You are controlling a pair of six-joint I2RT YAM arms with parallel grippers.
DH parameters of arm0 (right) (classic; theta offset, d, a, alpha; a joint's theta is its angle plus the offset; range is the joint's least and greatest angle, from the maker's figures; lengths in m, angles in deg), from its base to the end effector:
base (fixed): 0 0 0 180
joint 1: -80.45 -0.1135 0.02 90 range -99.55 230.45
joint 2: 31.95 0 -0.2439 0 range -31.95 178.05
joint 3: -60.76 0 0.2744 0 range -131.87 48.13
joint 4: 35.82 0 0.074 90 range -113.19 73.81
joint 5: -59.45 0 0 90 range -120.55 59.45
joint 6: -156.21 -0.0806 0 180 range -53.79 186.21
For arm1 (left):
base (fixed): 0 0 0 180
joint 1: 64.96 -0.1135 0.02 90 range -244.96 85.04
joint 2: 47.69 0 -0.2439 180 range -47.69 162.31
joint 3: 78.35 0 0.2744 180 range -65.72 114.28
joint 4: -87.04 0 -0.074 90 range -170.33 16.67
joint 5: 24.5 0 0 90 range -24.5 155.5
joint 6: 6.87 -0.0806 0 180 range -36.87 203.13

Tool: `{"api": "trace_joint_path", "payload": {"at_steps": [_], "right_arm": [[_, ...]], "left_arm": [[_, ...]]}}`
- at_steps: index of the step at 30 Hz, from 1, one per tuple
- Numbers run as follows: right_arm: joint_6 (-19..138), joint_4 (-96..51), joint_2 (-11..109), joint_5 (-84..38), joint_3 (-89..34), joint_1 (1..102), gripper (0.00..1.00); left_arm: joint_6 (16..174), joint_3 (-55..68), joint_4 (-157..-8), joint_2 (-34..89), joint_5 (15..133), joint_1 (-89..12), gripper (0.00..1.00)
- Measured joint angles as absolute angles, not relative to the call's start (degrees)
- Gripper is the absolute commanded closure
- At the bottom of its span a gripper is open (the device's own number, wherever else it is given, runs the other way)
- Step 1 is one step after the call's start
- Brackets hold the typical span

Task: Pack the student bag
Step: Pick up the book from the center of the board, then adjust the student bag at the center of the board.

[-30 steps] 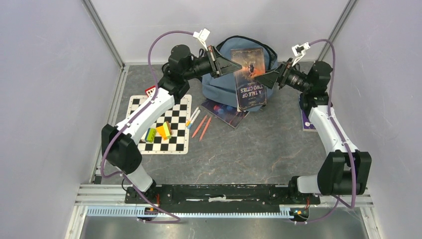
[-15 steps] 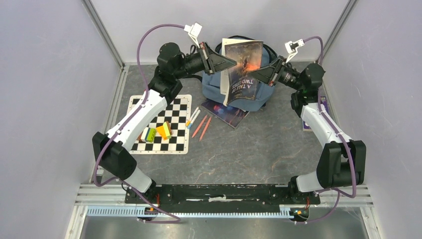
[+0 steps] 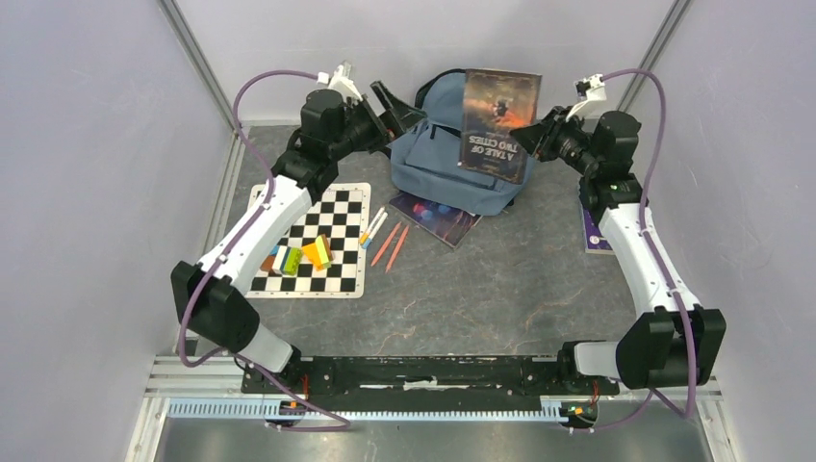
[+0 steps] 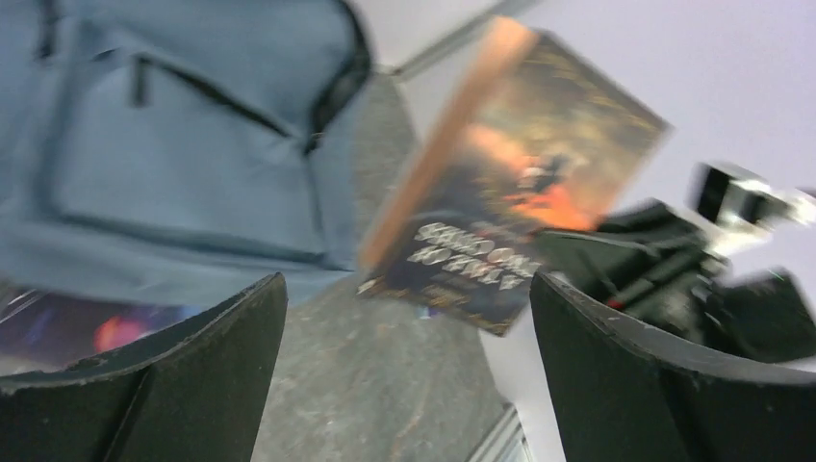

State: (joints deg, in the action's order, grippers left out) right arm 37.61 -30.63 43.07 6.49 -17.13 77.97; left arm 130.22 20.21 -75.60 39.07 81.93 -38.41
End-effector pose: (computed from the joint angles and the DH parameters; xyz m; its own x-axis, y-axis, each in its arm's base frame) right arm 0.3668 0.0645 0.3573 -0.3399 0.3677 -0.8656 -0.5389 0.6781 0.4997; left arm 0.3704 -0.2105 0.3985 -0.5575 -0.5068 -0.6576 0.3999 0.5302 -0.7476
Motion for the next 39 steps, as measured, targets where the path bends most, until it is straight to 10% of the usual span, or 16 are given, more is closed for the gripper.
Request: {"api": "trace_joint_path", "payload": {"at_steps": [20,27,39], "right_arm": [[60.2,-4.6,43.0,-32.2,-23.3,79.3,1.00],[62.8,-4.6,42.6,-34.8,-23.3,79.3,1.00],[64.0,-6.2,40.1,-36.4,-23.2,79.2,1.00]], "left_arm": [[151.0,27.2,-65.5,72.7,81.2,-39.2,0.01],[151.7,36.8,-61.5,79.8,81.7,-38.5,0.58],[131.9,41.1,-53.3,77.3,87.5,-39.5,0.98]]}}
